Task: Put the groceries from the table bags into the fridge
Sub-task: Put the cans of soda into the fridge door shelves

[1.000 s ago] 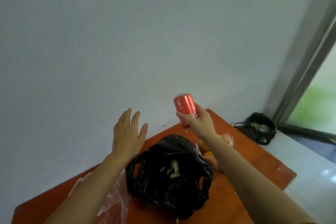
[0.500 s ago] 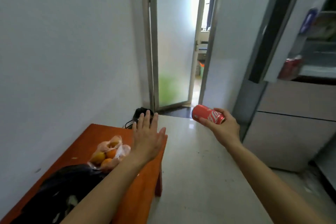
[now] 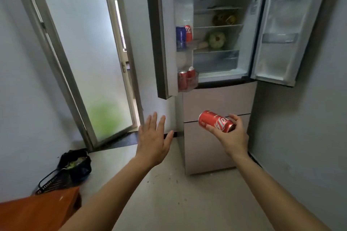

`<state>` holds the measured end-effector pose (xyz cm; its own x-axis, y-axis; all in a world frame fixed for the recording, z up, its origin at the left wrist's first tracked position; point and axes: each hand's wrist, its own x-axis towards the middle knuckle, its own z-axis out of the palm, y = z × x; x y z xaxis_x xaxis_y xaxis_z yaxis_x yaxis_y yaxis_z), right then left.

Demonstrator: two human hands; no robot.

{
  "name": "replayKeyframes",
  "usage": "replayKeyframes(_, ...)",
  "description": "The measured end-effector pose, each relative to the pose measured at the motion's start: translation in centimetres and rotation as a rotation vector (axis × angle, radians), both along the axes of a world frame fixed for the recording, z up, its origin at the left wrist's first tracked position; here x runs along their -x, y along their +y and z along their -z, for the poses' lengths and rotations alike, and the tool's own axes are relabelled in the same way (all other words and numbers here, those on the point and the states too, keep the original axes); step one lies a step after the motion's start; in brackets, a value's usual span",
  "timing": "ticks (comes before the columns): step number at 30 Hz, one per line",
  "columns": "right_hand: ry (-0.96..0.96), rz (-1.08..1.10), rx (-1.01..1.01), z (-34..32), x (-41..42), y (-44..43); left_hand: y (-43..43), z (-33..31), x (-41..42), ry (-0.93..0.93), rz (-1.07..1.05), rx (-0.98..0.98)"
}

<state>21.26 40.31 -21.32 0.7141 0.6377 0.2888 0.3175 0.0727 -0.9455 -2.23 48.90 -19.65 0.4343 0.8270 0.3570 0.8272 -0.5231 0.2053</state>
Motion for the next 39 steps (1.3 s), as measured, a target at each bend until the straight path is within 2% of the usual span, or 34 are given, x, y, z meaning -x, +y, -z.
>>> replayKeyframes(5,-0.04,0.064,-0.09,-4.3,-8.2,3.2,3.4,-3.7,-8.6,-0.033,0.044,-0.075)
replayKeyframes(11,-0.059,0.04,-0.3,-9.5,-13.5,10.3,12.1,-7.7,-15.1,-0.07,0.069,-0.197)
replayKeyframes(19,-0.158,-0.039,-0.435,-17.3,-17.0,24.8,27.6,-14.8,-21.1,-0.22,0.095,-0.405)
replayKeyframes(22,-0.186,-0.034,-0.533,-21.9,-17.9,31.1,33.6,-19.6,-22.9,-0.234,0.087,-0.566)
replayKeyframes(27,-0.227,0.03,-0.846,-28.0,-18.5,36.0,38.0,-26.1,-24.1,-0.36,0.02,-0.789)
replayKeyframes(31,-0.342,0.106,-1.074,-33.8,-19.0,40.4,41.4,-28.9,-25.3,-0.478,-0.065,-0.759)
replayKeyframes(35,-0.427,0.016,-1.082,-38.9,-20.1,44.3,43.0,-28.0,-26.4,-0.62,-0.048,-0.736)
replayKeyframes(39,-0.578,-0.124,-0.913,-42.3,-21.2,47.3,43.2,-28.1,-26.4,-0.636,-0.045,-0.778)
